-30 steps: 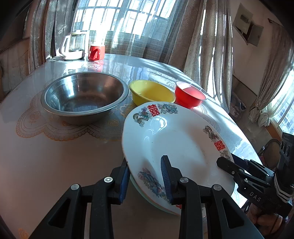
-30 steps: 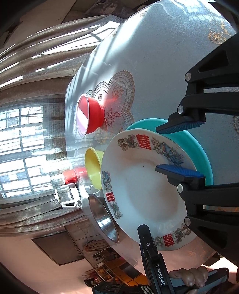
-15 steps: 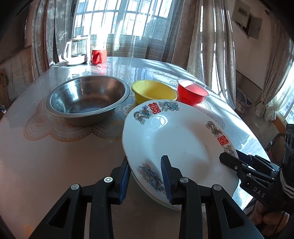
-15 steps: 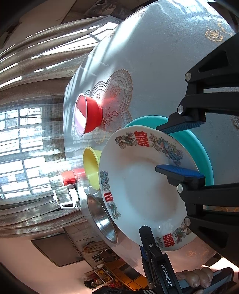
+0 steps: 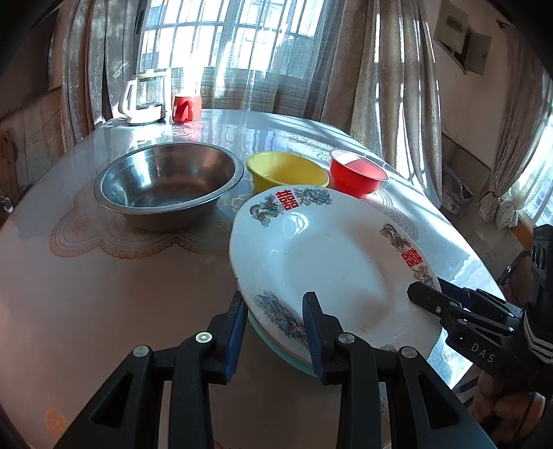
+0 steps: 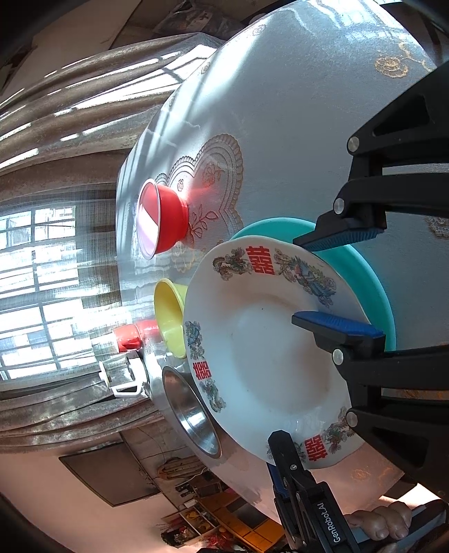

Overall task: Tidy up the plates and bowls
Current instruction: 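Lower the large plate onto the rose plate with the left tool, then open the left tool and release the large red-character plate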

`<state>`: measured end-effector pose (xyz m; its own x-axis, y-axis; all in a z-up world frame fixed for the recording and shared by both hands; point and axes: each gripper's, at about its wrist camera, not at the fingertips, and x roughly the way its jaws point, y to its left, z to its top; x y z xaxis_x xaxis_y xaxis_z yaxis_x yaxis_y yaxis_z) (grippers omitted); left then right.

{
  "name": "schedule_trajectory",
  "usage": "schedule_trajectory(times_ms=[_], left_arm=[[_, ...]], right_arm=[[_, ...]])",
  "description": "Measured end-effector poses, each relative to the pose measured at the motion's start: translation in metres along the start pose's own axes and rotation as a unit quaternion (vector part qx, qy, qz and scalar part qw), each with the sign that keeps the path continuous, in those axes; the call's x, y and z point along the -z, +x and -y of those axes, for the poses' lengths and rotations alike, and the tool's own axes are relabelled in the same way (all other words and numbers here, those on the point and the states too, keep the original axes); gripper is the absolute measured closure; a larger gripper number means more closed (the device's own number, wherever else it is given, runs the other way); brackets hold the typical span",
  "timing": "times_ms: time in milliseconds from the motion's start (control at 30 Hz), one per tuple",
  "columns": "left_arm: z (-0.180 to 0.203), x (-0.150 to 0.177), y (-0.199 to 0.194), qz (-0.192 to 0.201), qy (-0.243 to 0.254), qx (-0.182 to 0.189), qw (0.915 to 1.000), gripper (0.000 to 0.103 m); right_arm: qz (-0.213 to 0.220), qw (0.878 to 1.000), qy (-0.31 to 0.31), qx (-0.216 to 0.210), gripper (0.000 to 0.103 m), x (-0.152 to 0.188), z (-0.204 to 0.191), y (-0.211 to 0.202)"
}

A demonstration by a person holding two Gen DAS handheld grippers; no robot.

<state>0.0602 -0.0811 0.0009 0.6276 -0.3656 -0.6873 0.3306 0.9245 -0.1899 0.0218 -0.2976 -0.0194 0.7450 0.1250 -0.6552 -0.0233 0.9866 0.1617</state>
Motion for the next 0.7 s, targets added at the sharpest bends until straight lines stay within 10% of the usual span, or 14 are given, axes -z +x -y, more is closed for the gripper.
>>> schedule_trajectory(times_ms=[700], left_arm=[[-0.013,0.006,-0.011,0.011,-0.036,0.014,0.9992,0.070]], right_arm=[[0.004,1.000,0.018,-0.004,0.069,0.004,-0.001,-0.006]])
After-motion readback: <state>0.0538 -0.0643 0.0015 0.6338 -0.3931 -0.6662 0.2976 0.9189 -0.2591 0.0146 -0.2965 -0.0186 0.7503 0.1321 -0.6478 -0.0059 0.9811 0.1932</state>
